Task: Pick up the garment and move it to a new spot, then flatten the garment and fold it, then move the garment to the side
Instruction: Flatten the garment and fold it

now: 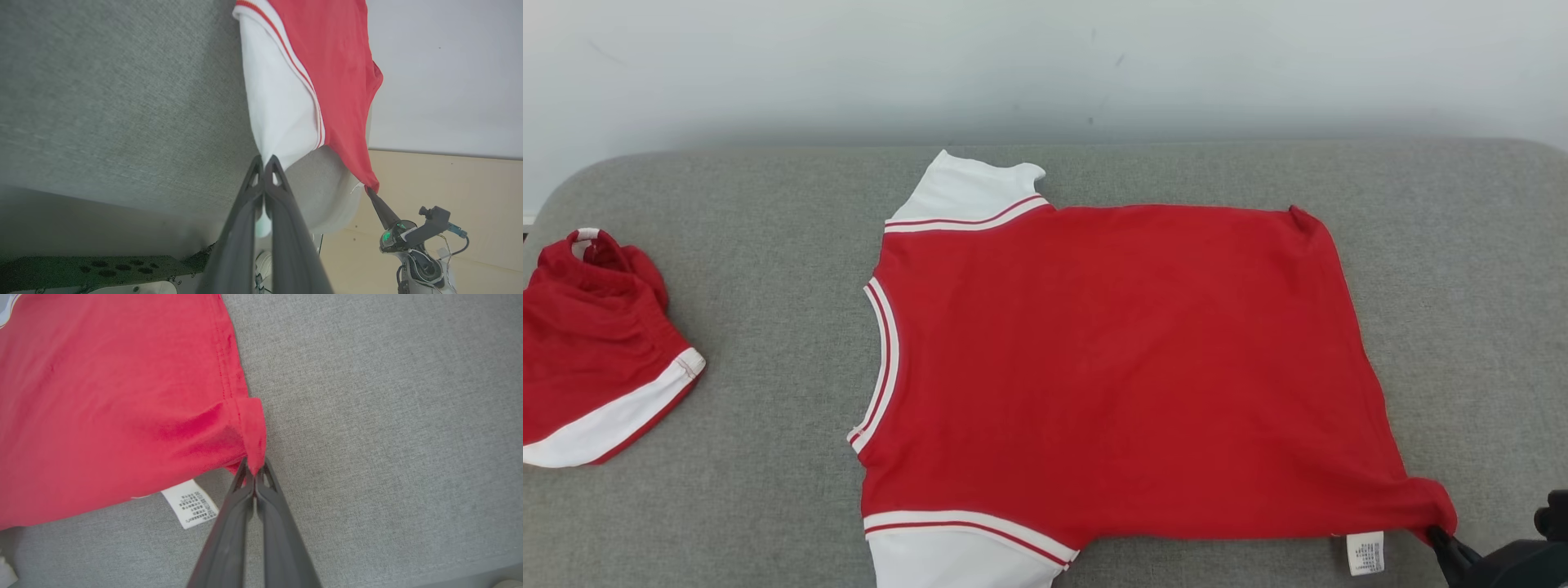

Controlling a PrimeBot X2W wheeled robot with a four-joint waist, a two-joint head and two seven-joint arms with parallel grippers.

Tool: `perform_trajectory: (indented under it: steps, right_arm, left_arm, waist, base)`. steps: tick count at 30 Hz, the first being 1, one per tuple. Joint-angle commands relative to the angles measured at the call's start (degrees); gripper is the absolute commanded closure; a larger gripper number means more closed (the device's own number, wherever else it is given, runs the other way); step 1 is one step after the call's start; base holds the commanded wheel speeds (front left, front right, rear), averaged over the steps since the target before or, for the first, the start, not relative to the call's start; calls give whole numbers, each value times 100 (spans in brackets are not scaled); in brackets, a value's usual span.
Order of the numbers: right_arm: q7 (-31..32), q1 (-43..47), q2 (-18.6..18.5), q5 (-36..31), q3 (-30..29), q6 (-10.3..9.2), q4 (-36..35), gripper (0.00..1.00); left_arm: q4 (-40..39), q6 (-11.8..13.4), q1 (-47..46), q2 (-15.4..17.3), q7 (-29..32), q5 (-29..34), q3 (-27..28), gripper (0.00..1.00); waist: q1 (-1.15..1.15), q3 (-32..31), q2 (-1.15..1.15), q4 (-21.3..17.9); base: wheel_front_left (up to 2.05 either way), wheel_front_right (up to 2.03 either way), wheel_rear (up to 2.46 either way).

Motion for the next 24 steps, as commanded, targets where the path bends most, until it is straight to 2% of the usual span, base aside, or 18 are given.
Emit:
perform_trajectory:
  steps: [1, 7, 11, 19, 24]
  right_arm:
    - [30, 70, 3, 32, -24, -13, -32, 100]
    - [-122, 95, 31, 123, 73, -13, -213, 100]
    - [-318, -133, 35, 204, 235, -13, -184, 100]
    - [-571, -927, -2, 124, 485, -13, 193, 100]
    - [-699, -1475, -129, 97, 676, -13, 718, 100]
  left_arm:
    - [-52, 8, 66, 10, -19, -16, 28, 100]
    - [-321, -161, -204, -197, -297, 73, 149, 100]
    - [-166, -218, -737, -500, -621, 316, 183, 100]
    - [807, -321, -2174, -1210, -1158, 860, 77, 100]
    - [1584, -337, -2918, -1431, -1452, 1231, 62, 100]
  waist:
    - [0, -16, 0, -1]
    - [0, -70, 0, -28]
    - [0, -63, 0, -18]
    - [0, 144, 0, 6]
    - [0, 350, 0, -55]
  base:
    - [0, 0, 0]
    - [0, 0, 0]
    - [0, 0, 0]
    - [0, 0, 0]
    - [0, 0, 0]
